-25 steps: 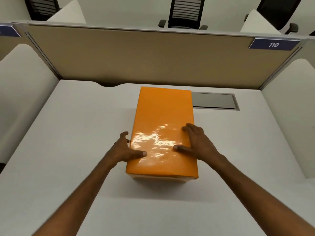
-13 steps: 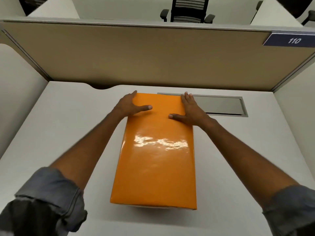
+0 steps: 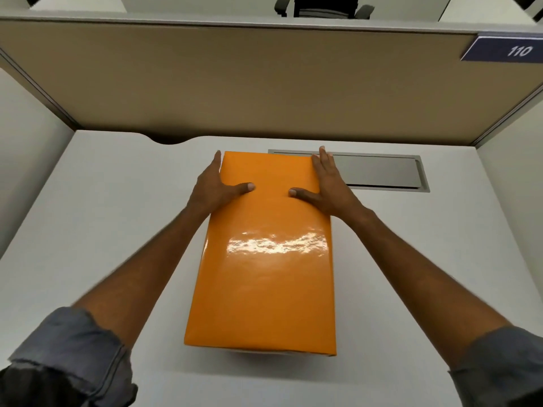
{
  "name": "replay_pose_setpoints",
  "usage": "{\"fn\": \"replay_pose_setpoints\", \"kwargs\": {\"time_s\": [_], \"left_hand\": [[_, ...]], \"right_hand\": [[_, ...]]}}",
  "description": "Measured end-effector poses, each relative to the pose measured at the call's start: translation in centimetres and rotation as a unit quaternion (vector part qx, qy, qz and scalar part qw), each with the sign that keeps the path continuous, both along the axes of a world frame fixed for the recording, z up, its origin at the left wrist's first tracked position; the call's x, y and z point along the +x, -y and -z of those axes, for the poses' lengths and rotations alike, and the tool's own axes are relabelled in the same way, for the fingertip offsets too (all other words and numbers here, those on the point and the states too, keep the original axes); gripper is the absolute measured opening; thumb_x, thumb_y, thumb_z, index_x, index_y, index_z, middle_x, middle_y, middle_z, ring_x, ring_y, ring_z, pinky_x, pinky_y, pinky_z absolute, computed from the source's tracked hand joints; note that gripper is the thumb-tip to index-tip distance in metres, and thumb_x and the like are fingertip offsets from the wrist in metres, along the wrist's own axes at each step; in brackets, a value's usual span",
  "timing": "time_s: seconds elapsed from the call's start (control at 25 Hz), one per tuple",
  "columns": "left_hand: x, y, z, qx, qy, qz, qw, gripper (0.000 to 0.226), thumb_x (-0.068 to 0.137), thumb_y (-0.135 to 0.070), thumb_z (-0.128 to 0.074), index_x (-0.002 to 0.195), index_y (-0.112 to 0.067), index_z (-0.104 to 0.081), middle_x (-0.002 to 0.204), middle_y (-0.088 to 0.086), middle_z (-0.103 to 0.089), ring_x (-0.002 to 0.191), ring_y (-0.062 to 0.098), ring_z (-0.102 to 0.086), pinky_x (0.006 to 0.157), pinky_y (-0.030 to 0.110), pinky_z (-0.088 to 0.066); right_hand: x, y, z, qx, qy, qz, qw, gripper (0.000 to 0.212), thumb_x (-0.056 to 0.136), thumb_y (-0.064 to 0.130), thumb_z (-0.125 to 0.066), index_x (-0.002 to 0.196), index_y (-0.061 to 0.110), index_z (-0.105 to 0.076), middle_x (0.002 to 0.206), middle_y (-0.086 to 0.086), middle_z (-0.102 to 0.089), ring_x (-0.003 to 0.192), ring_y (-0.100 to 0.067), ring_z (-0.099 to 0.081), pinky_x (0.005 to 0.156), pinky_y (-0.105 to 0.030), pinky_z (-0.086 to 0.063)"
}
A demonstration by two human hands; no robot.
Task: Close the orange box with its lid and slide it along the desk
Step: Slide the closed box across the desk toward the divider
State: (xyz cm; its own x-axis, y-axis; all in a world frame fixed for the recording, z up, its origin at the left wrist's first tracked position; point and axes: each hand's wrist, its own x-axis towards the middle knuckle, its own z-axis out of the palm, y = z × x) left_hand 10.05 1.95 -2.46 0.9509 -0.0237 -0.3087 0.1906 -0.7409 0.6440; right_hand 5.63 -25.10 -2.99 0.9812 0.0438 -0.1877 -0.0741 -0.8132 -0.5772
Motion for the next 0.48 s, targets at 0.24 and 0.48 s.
{"fn": "replay_pose_setpoints", "kwargs": {"time_s": [0.24, 0.48], "left_hand": [[-12.1, -4.8, -0.3, -0.083, -0.092, -0.034, 0.992, 0.114, 0.068, -0.06, -0.079, 0.159, -0.029, -0.019, 0.163, 0.005, -0.037, 0.141, 0.036, -0.048, 0.106, 0.056, -0.046], [-23.9, -10.2, 0.0, -0.217, -0.148, -0.023, 0.965, 0.079, 0.069, -0.048, -0.085, 0.14, -0.034, -0.053, 0.132, -0.004, -0.066, 0.101, 0.008, -0.069, 0.074, 0.029, -0.059]], "right_hand": [[-15.1, -1.5, -1.0, 0.12, -0.01, 0.127, 0.985, 0.103, 0.085, 0.064, -0.059, 0.164, 0.024, -0.007, 0.173, 0.001, -0.009, 0.159, -0.024, -0.016, 0.126, -0.05, -0.024], [-29.8, -4.8, -0.6, 0.286, -0.12, 0.245, 0.919, 0.077, 0.087, 0.054, -0.07, 0.154, 0.033, -0.037, 0.155, 0.014, -0.046, 0.14, -0.016, -0.052, 0.107, -0.032, -0.047]]}}
